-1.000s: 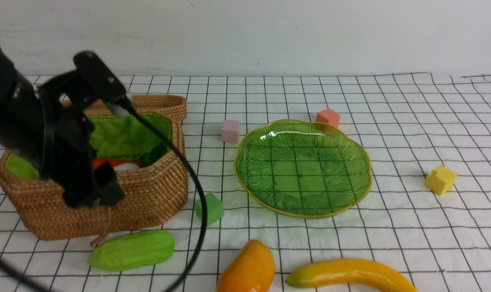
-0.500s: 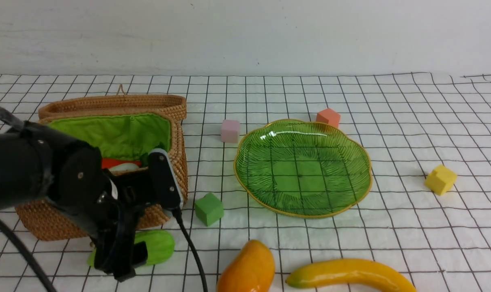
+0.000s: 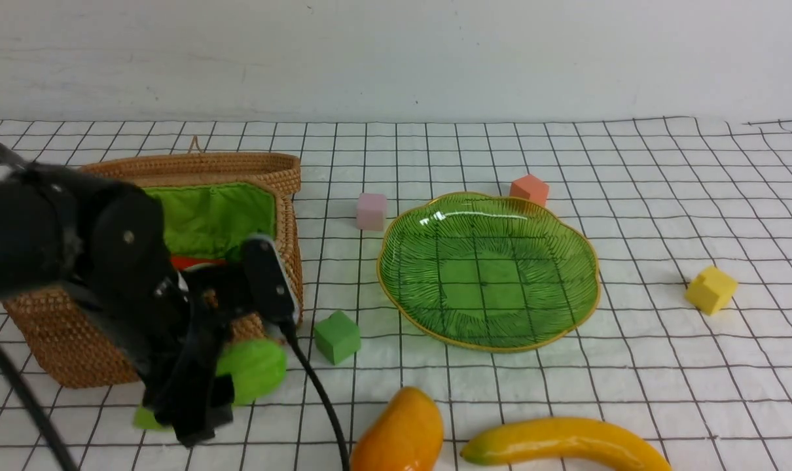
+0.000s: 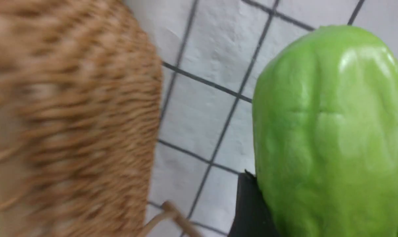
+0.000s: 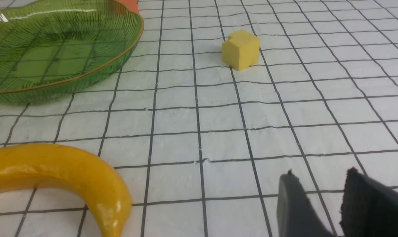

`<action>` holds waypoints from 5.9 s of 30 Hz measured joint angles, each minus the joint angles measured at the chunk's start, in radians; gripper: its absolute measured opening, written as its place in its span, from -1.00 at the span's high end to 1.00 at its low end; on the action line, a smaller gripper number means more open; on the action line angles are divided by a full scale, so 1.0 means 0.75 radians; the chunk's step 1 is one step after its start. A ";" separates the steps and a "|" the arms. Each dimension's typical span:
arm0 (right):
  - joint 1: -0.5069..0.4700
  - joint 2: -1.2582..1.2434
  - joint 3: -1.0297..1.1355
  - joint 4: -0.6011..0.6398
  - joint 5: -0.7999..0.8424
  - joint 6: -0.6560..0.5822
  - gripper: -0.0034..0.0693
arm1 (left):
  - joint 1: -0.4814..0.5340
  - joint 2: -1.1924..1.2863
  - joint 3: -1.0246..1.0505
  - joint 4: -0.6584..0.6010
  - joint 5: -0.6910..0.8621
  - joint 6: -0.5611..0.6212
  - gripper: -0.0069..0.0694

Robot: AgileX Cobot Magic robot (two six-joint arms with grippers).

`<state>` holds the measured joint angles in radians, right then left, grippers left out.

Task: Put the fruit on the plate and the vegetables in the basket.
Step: Take a chayote with your left arm and place it on the basket on the left, then use the right arm to grab a banana and put it into the right plate

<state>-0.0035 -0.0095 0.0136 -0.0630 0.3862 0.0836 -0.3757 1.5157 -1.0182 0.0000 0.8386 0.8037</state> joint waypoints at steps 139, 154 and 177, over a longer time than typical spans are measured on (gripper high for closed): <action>0.238 1.296 -1.086 0.176 0.653 -0.098 0.23 | 0.403 -2.034 1.395 -0.025 -0.648 -1.309 0.77; 0.493 2.098 -1.210 0.282 0.551 -0.807 -0.92 | 0.403 -2.034 1.395 -0.025 -0.648 -1.309 0.75; 0.352 2.384 -2.045 0.464 0.738 -0.601 -0.01 | 0.403 -2.034 1.398 -0.025 -0.652 -1.309 0.69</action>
<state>0.2602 1.7785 -1.5203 0.2850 0.9394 -0.3670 -0.0732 -0.0101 0.0301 -0.0187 0.3500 -0.1777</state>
